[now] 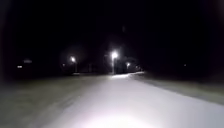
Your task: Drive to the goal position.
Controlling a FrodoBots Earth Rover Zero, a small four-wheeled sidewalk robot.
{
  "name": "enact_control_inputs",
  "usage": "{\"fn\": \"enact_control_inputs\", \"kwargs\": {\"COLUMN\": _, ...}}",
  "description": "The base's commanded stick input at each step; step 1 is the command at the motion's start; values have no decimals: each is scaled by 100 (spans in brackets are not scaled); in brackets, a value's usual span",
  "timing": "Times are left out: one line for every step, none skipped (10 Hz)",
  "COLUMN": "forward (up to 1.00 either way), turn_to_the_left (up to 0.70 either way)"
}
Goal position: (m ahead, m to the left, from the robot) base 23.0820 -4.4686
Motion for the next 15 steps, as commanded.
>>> {"fn": "enact_control_inputs", "kwargs": {"forward": 70, "turn_to_the_left": 0}}
{"fn": "enact_control_inputs", "kwargs": {"forward": 70, "turn_to_the_left": 8}}
{"fn": "enact_control_inputs", "kwargs": {"forward": 70, "turn_to_the_left": 14}}
{"fn": "enact_control_inputs", "kwargs": {"forward": 70, "turn_to_the_left": 14}}
{"fn": "enact_control_inputs", "kwargs": {"forward": 70, "turn_to_the_left": 14}}
{"fn": "enact_control_inputs", "kwargs": {"forward": 70, "turn_to_the_left": 14}}
{"fn": "enact_control_inputs", "kwargs": {"forward": 70, "turn_to_the_left": 14}}
{"fn": "enact_control_inputs", "kwargs": {"forward": 70, "turn_to_the_left": 14}}
{"fn": "enact_control_inputs", "kwargs": {"forward": 70, "turn_to_the_left": 7}}
{"fn": "enact_control_inputs", "kwargs": {"forward": 70, "turn_to_the_left": 0}}
{"fn": "enact_control_inputs", "kwargs": {"forward": 70, "turn_to_the_left": 0}}
{"fn": "enact_control_inputs", "kwargs": {"forward": 70, "turn_to_the_left": 0}}
{"fn": "enact_control_inputs", "kwargs": {"forward": 70, "turn_to_the_left": 0}}
{"fn": "enact_control_inputs", "kwargs": {"forward": 70, "turn_to_the_left": 0}}
{"fn": "enact_control_inputs", "kwargs": {"forward": 70, "turn_to_the_left": 0}}
